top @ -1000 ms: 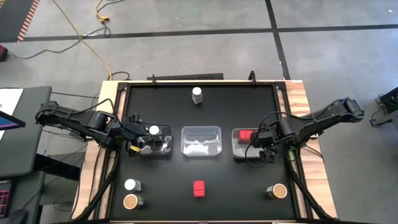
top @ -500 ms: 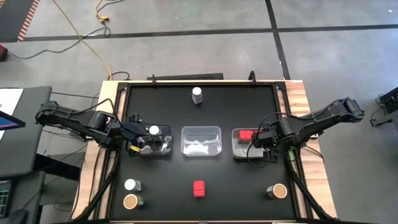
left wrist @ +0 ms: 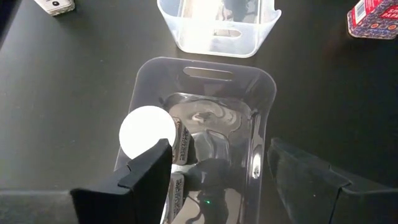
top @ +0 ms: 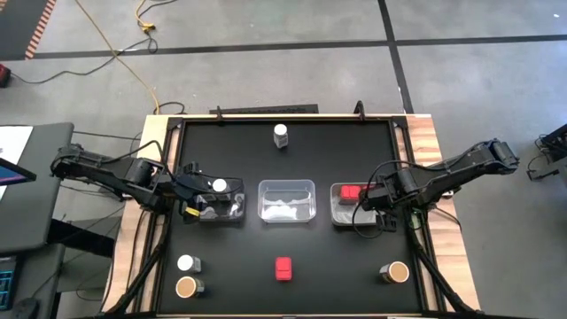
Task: Sort spices by type
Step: Put the left red seasoning can into the white bin
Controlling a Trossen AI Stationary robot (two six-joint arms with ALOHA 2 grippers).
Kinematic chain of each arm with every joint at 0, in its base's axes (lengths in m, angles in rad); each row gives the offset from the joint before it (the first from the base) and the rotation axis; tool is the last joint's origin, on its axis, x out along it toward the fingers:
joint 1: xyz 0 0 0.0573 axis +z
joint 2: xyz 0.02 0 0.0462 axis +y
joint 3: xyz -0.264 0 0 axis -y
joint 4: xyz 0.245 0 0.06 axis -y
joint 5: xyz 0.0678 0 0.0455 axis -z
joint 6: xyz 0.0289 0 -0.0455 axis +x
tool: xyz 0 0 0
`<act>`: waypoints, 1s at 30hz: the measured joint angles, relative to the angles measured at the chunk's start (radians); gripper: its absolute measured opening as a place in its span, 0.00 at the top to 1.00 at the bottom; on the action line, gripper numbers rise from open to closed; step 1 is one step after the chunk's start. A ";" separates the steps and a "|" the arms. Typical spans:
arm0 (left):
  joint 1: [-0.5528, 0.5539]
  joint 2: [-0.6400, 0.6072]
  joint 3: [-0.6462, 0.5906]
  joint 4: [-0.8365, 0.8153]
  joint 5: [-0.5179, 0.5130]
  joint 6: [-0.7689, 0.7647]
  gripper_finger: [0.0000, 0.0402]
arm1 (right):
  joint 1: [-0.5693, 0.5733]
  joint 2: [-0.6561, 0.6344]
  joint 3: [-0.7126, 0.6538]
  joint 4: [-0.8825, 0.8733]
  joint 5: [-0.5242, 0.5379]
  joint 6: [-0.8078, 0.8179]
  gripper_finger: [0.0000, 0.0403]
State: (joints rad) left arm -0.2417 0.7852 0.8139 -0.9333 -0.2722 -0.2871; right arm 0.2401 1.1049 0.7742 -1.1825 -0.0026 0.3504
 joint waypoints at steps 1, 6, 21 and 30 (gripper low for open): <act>0.000 0.000 0.000 0.000 0.000 0.000 0.37 | 0.000 0.000 0.000 0.000 0.000 0.000 0.15; 0.000 0.000 0.000 0.000 0.000 0.000 0.37 | 0.000 0.000 0.000 -0.025 0.001 0.000 0.15; 0.000 0.000 0.000 0.000 0.000 0.000 0.37 | 0.000 0.000 0.002 -0.015 0.005 0.036 0.15; 0.000 0.000 0.000 0.000 0.000 0.000 0.37 | 0.000 -0.051 0.139 0.004 0.004 0.049 0.15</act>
State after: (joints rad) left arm -0.2413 0.7850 0.8139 -0.9330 -0.2722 -0.2875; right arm 0.2401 1.0535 0.9133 -1.1789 0.0013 0.3997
